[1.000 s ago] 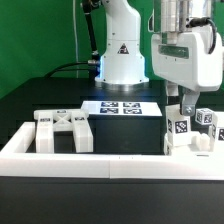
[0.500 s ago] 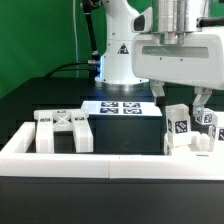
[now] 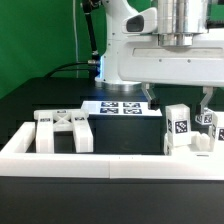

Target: Assemble chair

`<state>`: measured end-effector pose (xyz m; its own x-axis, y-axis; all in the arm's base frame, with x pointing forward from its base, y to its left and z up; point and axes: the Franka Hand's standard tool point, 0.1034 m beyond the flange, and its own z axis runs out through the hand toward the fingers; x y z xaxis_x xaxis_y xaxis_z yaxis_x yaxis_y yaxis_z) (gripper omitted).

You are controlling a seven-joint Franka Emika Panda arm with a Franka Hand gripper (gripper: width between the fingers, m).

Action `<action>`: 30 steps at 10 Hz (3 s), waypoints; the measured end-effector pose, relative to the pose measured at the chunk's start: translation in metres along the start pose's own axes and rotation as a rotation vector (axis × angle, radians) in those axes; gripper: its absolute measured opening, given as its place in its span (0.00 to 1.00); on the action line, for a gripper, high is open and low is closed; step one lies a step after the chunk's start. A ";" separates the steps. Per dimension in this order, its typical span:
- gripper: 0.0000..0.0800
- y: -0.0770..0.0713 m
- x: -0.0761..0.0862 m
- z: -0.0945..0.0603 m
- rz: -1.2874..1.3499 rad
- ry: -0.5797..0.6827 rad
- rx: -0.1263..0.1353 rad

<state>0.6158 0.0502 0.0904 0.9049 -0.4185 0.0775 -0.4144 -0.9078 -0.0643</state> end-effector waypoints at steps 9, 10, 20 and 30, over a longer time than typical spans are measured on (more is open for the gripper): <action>0.36 0.001 0.000 0.000 -0.202 0.001 -0.007; 0.36 0.000 0.000 0.000 -0.153 0.001 -0.004; 0.36 -0.012 0.004 0.004 1.046 0.005 0.036; 0.81 -0.013 0.000 0.008 0.342 0.031 0.035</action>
Offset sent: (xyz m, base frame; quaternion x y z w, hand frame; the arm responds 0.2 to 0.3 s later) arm -0.0001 0.0056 0.0002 0.0090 -0.0052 -0.1641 0.9864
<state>0.6217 0.0626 0.0832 0.7107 -0.6994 0.0759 -0.6890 -0.7138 -0.1256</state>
